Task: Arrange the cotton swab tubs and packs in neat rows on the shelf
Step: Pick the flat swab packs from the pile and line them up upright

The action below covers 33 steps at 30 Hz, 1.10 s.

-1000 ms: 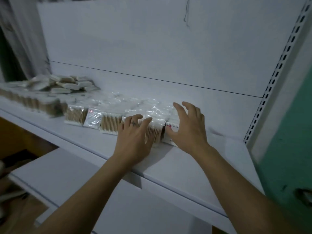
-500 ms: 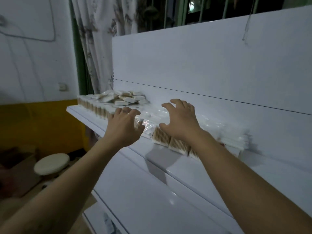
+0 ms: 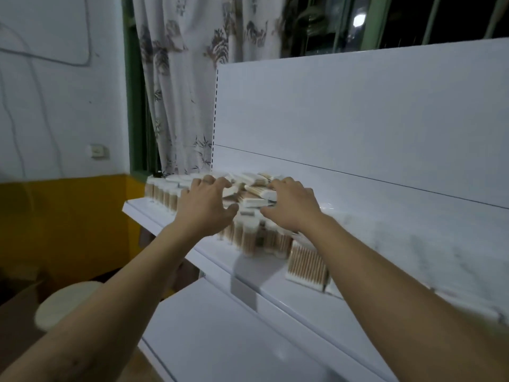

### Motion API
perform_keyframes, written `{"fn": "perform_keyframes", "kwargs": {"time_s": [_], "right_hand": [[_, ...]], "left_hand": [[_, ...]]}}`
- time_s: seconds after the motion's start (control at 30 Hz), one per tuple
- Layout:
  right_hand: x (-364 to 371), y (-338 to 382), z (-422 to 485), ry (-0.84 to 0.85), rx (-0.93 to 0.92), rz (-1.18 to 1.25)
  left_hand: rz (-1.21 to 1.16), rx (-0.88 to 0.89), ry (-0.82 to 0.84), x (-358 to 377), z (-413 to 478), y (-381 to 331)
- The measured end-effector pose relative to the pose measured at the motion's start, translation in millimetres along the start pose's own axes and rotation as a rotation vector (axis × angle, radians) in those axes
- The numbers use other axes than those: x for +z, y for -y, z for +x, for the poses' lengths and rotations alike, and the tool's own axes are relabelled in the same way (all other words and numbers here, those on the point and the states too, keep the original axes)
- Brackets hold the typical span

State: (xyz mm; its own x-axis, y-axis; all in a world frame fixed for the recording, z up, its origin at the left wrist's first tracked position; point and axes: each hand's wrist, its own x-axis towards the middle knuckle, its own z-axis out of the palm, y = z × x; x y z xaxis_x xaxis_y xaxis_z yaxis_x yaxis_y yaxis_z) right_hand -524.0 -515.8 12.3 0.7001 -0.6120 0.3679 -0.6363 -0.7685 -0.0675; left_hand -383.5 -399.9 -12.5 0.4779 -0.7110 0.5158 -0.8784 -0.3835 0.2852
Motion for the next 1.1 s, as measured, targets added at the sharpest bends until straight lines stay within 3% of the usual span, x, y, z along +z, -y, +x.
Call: {"fn": "perform_keyframes", "kwargs": {"time_s": [0.33,0.57,0.63,0.77,0.93,1.1], "right_hand": [[45.2,39.9,142.1,0.003,0.118,-0.123],[63.1,36.9,169.4,-0.049,0.077,-0.277],[57.2,35.3,167.5,-0.126,0.078,-0.217],[20.5,28.4,153.2,-0.248,0.199,0.152],[-35.0,-3.4,106.2,-0.16,0.267,0.375],[-81.6,-42.9,31.7,-0.083,0.337,0.33]], "left_hand": [[-0.126,0.05,0.065,35.1,86.8,80.9],[-0.237,0.107,0.075,57.7,104.6,93.9],[-0.231,0.119,0.073,62.1,108.8,89.2],[-0.259,0.162,0.024,57.9,117.5,68.2],[-0.419,0.254,-0.012,50.4,108.8,10.7],[-0.688,0.386,0.031,44.8,82.1,-70.0]]}}
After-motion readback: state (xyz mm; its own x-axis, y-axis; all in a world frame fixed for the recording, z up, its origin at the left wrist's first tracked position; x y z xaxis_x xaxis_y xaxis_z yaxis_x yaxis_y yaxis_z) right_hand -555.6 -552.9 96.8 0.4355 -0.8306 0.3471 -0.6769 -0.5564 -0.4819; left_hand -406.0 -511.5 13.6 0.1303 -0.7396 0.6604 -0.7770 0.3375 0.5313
